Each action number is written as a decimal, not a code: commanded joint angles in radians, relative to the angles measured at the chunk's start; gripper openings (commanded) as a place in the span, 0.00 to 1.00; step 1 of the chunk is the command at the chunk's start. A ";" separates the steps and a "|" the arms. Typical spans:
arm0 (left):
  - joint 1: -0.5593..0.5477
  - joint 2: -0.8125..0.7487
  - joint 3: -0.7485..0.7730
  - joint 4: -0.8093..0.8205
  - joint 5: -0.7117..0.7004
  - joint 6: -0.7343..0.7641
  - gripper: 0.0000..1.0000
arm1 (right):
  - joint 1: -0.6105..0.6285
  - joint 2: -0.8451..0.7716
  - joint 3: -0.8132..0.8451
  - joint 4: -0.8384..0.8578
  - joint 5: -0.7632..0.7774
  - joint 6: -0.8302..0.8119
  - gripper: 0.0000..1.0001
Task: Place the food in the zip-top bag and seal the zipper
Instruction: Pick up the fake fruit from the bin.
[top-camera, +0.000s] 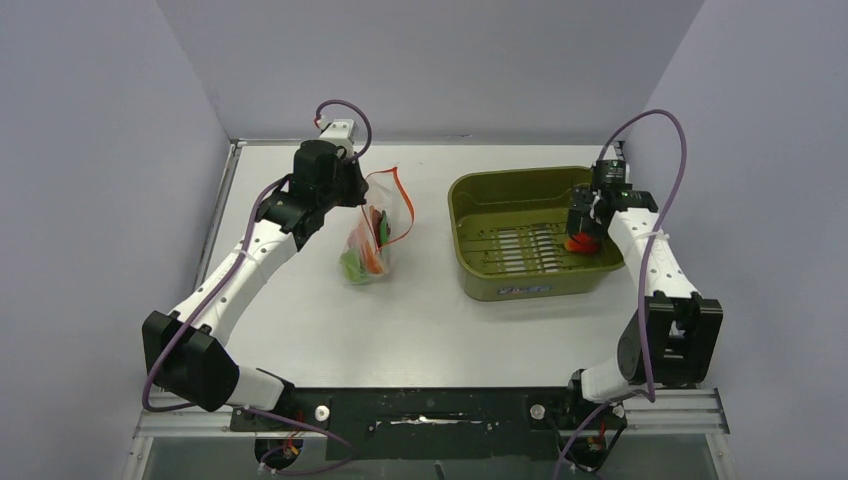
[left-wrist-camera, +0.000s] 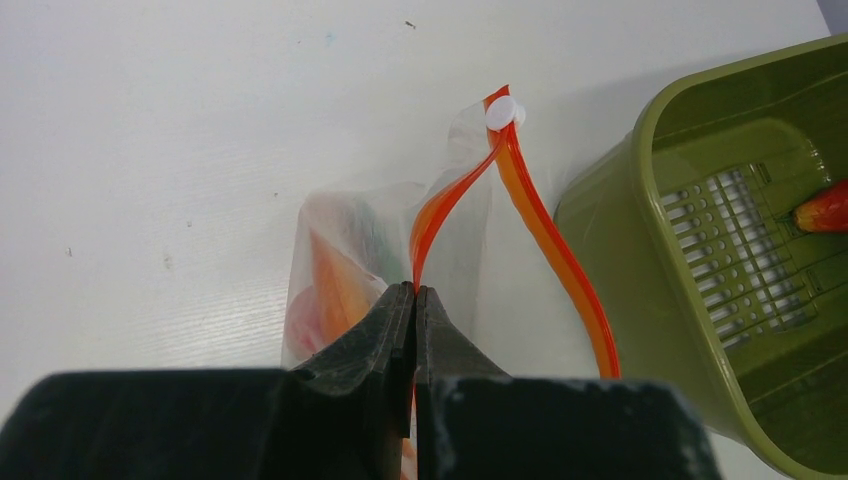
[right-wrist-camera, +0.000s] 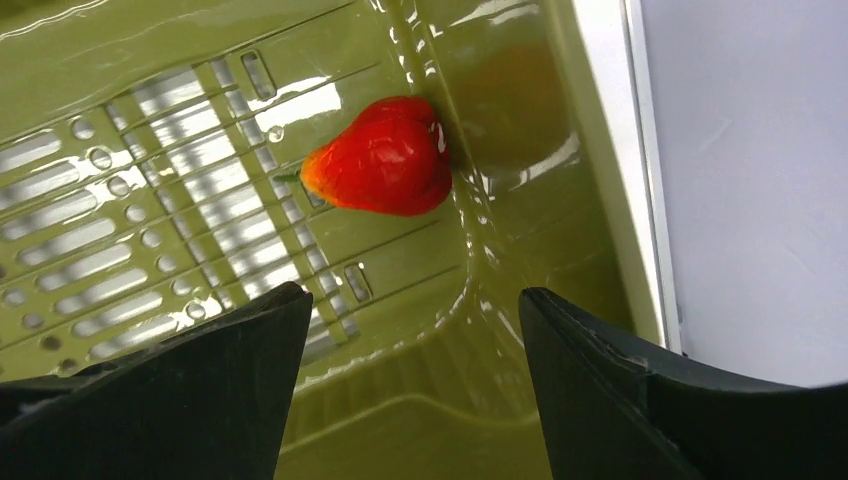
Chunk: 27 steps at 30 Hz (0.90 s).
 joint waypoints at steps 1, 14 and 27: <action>0.001 -0.040 0.014 0.067 0.020 0.017 0.00 | -0.016 0.053 -0.012 0.137 0.051 -0.018 0.78; -0.004 -0.059 -0.003 0.062 0.012 0.036 0.00 | -0.015 0.277 0.007 0.251 0.048 0.162 0.84; -0.004 -0.062 -0.009 0.057 0.005 0.048 0.00 | -0.009 0.409 0.083 0.324 0.114 0.164 0.79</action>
